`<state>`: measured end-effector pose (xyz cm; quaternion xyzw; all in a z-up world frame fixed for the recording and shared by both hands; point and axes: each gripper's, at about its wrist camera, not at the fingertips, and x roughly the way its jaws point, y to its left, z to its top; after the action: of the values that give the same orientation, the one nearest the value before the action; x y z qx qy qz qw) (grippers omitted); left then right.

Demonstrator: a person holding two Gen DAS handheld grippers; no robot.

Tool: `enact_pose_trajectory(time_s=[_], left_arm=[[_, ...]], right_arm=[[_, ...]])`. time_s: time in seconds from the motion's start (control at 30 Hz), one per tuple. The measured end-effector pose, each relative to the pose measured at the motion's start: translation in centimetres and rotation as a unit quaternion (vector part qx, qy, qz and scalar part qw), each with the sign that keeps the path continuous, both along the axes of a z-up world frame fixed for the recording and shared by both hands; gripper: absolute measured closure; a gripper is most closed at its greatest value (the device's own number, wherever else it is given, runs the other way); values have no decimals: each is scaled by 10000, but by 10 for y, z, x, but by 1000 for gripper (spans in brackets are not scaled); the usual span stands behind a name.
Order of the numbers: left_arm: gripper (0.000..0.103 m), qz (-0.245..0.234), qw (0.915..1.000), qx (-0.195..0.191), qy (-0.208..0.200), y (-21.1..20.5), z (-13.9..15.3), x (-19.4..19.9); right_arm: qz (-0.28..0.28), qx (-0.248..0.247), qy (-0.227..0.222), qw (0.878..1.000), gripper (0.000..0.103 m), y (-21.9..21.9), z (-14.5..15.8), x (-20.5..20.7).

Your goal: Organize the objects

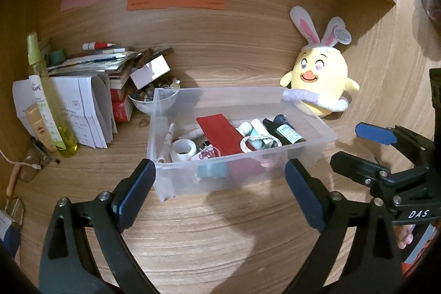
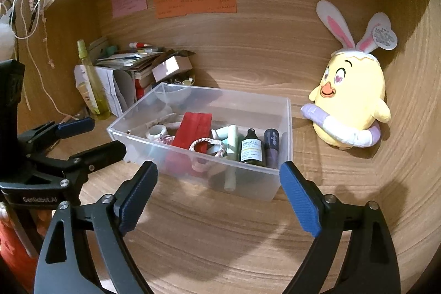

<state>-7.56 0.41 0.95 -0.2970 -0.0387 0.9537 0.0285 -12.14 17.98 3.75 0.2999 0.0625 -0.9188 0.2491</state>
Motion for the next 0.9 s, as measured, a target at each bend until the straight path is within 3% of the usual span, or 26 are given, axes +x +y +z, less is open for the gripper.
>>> enact_pose_trajectory(time_s=[0.9], left_arm=[[6,-123,9997,168,-99,1,-9,4]], right_arm=[[32,-58,-43,10000,13,-2,-2,6]])
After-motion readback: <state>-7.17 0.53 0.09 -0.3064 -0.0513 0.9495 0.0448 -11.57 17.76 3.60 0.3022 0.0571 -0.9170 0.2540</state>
